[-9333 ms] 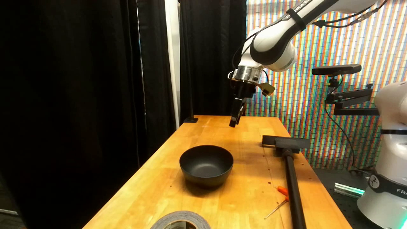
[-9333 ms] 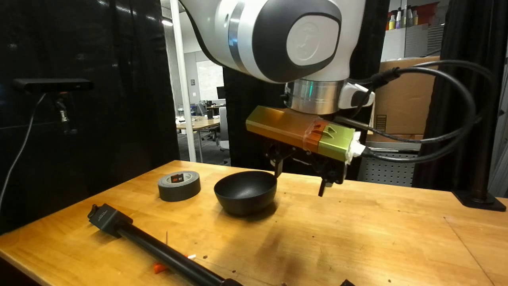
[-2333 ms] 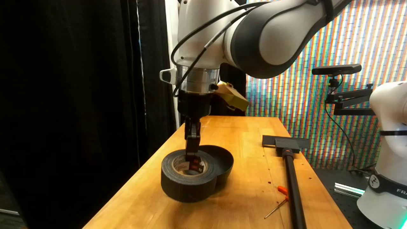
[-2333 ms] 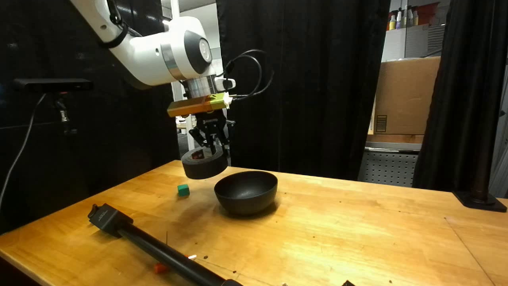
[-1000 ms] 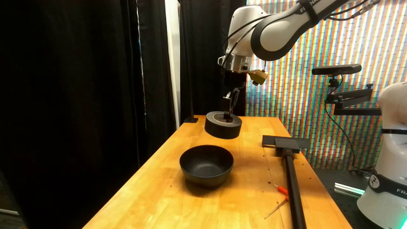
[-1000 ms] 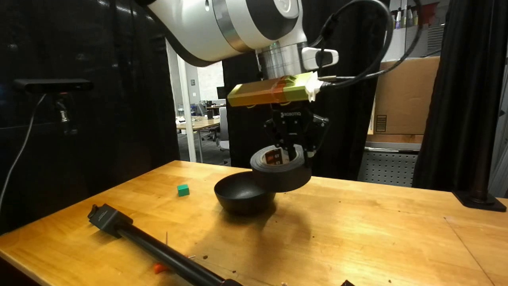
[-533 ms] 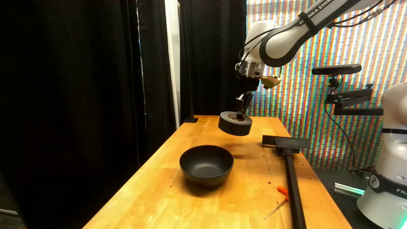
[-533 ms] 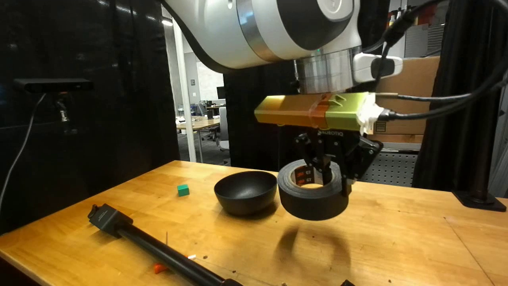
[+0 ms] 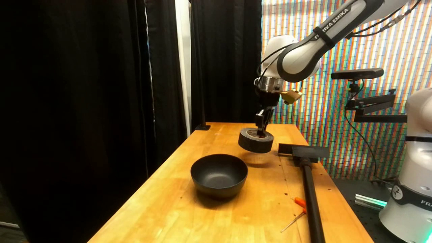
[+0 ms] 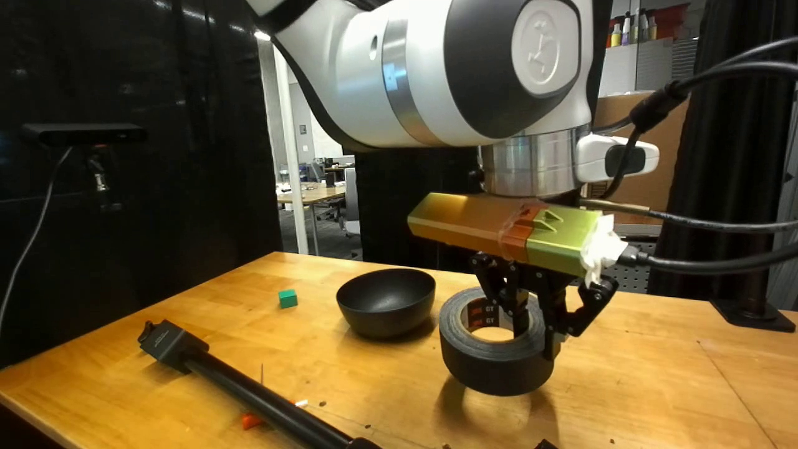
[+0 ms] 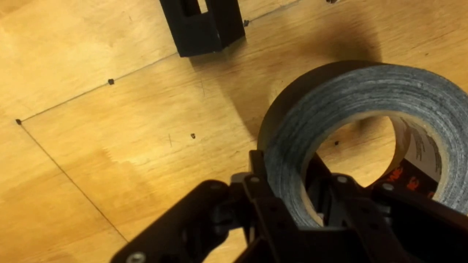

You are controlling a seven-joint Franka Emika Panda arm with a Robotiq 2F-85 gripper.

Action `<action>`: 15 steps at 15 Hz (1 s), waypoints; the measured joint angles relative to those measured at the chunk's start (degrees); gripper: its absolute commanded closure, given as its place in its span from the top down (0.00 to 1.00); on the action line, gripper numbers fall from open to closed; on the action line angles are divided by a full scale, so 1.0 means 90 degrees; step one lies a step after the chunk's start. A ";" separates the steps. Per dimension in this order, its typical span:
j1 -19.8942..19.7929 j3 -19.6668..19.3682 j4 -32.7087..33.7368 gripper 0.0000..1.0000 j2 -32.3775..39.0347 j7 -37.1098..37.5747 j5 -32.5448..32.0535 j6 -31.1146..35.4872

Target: Pick up the seal tape and put it on the right side of the table

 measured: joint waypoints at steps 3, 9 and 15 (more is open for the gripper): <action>0.0010 0.0023 -0.0037 0.08 0.0204 0.0000 0.0013 0.0083; 0.0077 0.0114 -0.0041 0.08 0.0656 -0.0004 0.0162 0.0206; 0.0116 0.0230 0.0005 0.58 0.0891 -0.0006 0.0218 0.0274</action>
